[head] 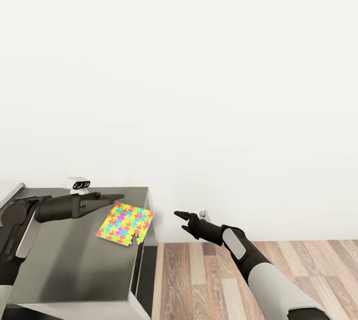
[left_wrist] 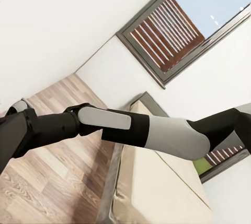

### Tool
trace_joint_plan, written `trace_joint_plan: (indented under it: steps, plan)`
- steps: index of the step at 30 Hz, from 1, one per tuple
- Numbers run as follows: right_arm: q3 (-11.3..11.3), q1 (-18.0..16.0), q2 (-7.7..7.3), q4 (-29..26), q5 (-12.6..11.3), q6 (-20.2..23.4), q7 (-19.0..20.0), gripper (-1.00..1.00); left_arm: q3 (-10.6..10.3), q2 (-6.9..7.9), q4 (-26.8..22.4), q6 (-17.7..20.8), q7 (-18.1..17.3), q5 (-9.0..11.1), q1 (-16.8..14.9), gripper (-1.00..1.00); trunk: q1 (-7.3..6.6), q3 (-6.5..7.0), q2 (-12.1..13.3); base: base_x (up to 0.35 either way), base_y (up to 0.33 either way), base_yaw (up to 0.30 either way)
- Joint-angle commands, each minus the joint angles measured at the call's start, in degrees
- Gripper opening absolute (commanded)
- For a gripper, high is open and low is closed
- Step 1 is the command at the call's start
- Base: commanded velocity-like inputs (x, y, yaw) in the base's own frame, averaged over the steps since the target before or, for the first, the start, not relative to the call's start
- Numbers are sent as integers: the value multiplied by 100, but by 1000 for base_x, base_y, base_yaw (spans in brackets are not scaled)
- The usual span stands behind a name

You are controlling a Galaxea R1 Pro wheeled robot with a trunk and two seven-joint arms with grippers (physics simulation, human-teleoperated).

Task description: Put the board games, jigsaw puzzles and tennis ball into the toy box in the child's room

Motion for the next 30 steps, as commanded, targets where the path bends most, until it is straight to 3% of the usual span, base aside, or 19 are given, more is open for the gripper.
trace_joint_plan:
  steps: [1, 30]
  plan:
    - [7, -4, -1, -1, -25, 25, -3, 100, 0, 3, 0, 61, -21, 0, -2, 100, 1, -5, -3, 88, 183, 0]
    - [6, -4, -1, -1, -24, 25, 6, 100, -7, -6, 5, 48, -21, -16, -2, 100, 1, -5, -3, 9, 66, 0]
